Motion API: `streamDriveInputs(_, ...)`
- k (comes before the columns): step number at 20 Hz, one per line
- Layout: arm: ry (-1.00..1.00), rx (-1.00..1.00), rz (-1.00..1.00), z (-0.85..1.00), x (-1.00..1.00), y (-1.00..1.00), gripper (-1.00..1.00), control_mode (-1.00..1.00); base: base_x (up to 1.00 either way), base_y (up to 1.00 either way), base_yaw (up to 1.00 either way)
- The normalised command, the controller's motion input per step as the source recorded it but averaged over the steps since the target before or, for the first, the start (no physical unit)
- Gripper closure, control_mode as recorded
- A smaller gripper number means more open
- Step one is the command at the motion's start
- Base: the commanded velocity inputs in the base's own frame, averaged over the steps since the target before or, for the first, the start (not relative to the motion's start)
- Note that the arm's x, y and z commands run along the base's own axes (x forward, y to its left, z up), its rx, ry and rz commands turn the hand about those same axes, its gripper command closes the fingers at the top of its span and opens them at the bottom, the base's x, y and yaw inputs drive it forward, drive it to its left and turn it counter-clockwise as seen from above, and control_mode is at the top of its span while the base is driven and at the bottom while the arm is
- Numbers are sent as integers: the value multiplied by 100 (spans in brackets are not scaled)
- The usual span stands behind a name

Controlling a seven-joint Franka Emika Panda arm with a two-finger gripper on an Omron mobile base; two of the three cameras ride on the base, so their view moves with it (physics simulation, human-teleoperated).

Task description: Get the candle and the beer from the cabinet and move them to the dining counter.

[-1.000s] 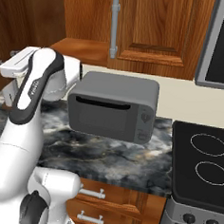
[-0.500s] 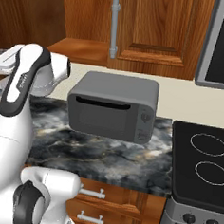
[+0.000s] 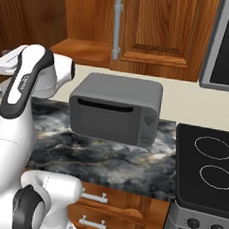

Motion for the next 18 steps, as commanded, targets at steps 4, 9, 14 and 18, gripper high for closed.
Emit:
streamDriveInputs(4, 0, 0, -6, 0, -6, -81, -100, -100, 0, 0, 0)
streamDriveInputs(9, 0, 0, -25, 0, 0, -95, -100, -100, 0, 0, 0)
streamDriveInputs(14, 0, 0, -34, 0, 0, -88, -100, -100, 0, 0, 0)
streamDriveInputs(18, 0, 0, -34, 0, 0, -79, -100, -100, 0, 0, 0)
